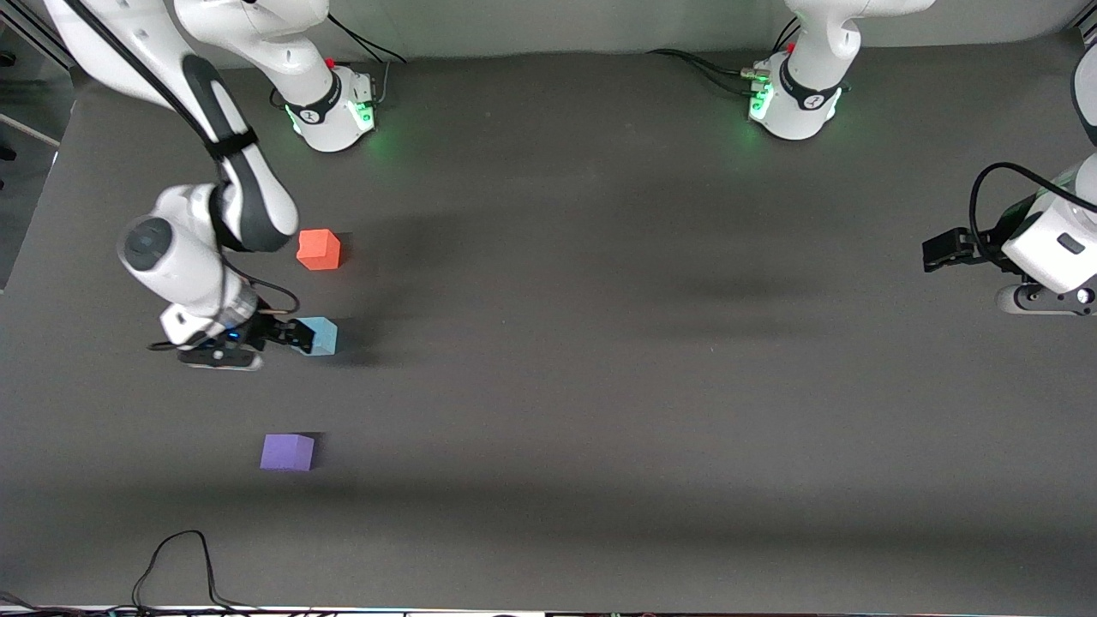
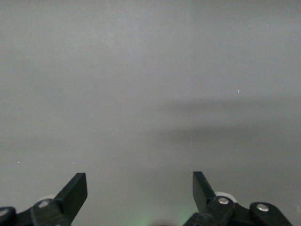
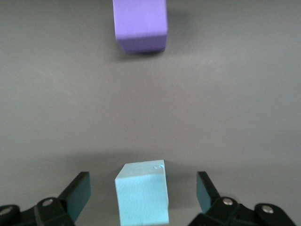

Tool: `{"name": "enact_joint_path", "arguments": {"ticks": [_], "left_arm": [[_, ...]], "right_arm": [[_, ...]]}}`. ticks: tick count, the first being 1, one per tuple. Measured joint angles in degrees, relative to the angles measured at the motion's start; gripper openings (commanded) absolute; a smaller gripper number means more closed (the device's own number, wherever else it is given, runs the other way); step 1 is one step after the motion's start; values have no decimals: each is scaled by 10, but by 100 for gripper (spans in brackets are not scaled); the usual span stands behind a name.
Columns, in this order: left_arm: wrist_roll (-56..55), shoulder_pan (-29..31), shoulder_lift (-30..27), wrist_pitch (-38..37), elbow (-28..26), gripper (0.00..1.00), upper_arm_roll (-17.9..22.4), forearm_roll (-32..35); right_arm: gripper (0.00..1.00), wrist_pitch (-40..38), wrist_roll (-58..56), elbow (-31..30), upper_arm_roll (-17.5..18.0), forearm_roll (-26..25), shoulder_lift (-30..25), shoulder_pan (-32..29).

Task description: Place blue block between orange and purple blocks

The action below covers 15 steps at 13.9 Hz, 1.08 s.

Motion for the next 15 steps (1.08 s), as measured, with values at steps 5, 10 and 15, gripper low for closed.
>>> {"name": "enact_joint_path", "arguments": {"ticks": [5,10,15], "left_arm": [[0,0,0,0,0,100,-1,0],[-3,0,0,1,0,100,-1,0],[-5,0,-11,12,-13,100,-2,0]], "right_arm": [[100,-248,0,70,-2,0,-157,-3],[100,-413,0,164,-2,0,-218,-3],[100,-452,0,193,-1,-12,-219,-3]]}}
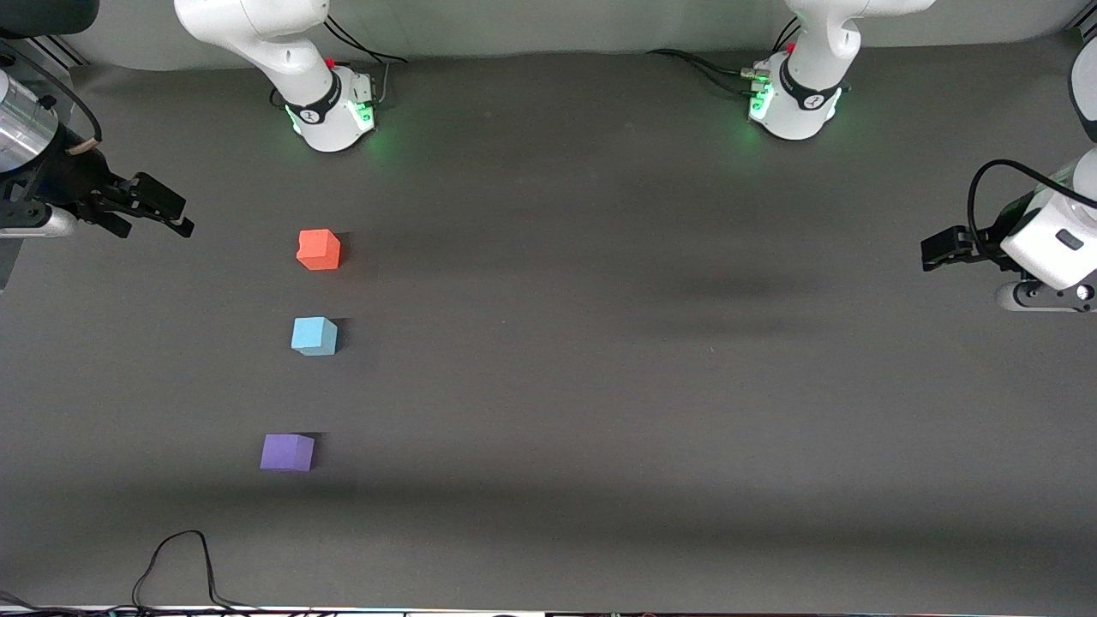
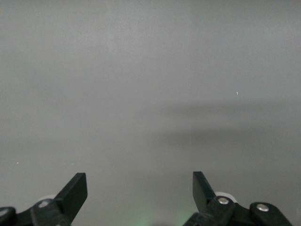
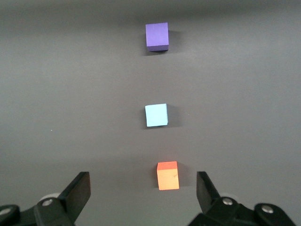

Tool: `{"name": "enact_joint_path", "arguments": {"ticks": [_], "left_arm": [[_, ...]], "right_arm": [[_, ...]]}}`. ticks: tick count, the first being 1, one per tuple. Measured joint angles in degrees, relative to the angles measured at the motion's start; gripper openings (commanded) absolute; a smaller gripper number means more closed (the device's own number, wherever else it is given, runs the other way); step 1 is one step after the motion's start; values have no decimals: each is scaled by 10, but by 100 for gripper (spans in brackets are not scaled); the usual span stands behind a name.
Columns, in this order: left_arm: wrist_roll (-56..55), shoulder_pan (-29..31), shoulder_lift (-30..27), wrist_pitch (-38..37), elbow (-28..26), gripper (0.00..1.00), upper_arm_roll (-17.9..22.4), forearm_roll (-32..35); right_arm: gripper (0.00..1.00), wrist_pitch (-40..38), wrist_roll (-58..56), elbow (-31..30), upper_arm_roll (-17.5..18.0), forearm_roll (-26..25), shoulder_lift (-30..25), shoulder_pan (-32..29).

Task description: Place blue block between orange and purple blocks

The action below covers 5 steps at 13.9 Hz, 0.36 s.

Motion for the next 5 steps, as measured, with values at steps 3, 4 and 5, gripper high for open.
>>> {"name": "enact_joint_path", "arguments": {"ticks": [3,4,5], "left_arm": [[0,0,0,0,0,100,0,0],[0,0,0,0,0,100,0,0],[0,0,0,0,0,100,0,0]], "right_arm": [[100,0,0,0,0,-2,7,0],[100,0,0,0,0,-2,8,0],[100,0,0,0,0,-2,8,0]]}}
